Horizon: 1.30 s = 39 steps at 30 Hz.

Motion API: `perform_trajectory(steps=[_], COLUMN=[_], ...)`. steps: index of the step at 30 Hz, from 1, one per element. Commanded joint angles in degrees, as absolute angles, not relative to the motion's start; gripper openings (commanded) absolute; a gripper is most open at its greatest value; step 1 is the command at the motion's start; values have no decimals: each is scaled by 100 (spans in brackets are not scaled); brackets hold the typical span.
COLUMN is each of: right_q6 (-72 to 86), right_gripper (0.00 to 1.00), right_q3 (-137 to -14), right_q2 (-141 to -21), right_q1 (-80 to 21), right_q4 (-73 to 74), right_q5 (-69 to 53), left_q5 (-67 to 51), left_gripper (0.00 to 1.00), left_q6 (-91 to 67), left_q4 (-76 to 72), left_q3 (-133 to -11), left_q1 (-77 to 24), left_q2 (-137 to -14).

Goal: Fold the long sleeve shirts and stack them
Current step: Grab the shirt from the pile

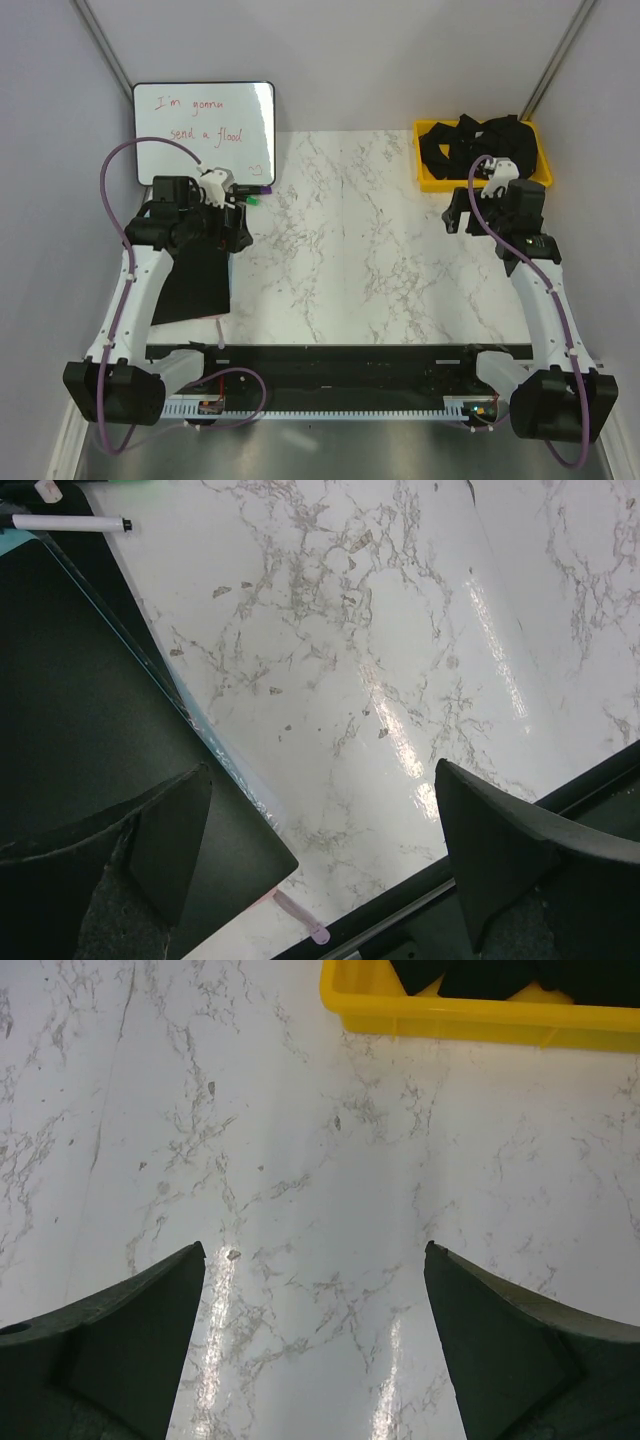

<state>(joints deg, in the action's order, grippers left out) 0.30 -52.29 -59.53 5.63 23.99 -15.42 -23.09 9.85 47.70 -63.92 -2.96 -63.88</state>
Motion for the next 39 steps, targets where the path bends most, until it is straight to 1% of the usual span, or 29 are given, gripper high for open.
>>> perform_trajectory(steps=[1,4,5,7,8,10,11,13,14,17,21,23,26,28,32,38,39], right_q6=[-8,-307,-360,-491,-510,-562,-641,-685,-729,-765,-870,-853,-905,-1001,-1063,-967,-967], right_gripper=[98,98,98,98,98,98,98,98,98,98,98,98,98,98,98,98,89], right_q3=[-5721,-6291,-6685,-7134,-7598,-8075,-8573,-9033,-9488,-10306,-11397,-12019,-12557,-12691,-12692,-12629,-12665], right_q2=[-6274,-6880,-7073,-7715,-7934,-8567,-8796,-9490,-9979,-10703,-12098,-12775,-13340,-13762,-14298,-14756,-14809], right_q1=[606,694,747,931,993,1168,1212,1301,1327,1406,1424,1424,1424,1424,1424,1424,1424], right_q4=[2320,2469,2522,2671,2672,2654,2619,2480,2418,2180,2101,2074,1873,1558,933,211,211], right_q5=[-1608,-1591,-1660,-1757,-1767,-1749,-1714,-1390,-1276,-924,-713,-379,-133,-114,-166,-35,-35], left_q5=[-2365,-2390,-2434,-2505,-2540,-2593,-2636,-2768,-2838,-3102,-3059,-2980,-2874,-2769,-2549,-2338,-2329], left_gripper=[99,99,99,99,99,99,99,99,99,99,99,99,99,99,99,99,99], left_q6=[941,967,1028,1098,1177,1256,1300,1336,1345,1345,1354,1389,1467,1529,1608,1635,1635], left_q4=[4808,4808,4808,4808,4816,4825,4825,4825,4816,4808,4825,4834,4834,4843,4834,4974,4983], left_q3=[-6794,-6943,-7039,-7136,-7285,-7470,-7671,-7883,-8049,-8226,-8183,-8052,-7806,-7674,-7392,-7400,-7418], left_q1=[-272,-281,-290,-316,-325,-325,-325,-325,-325,-334,-334,-334,-334,-334,-334,-334,-334], left_q2=[-6583,-6723,-6802,-6890,-6978,-7066,-7110,-7268,-7338,-7541,-7760,-7796,-7735,-7699,-7655,-7804,-7848])
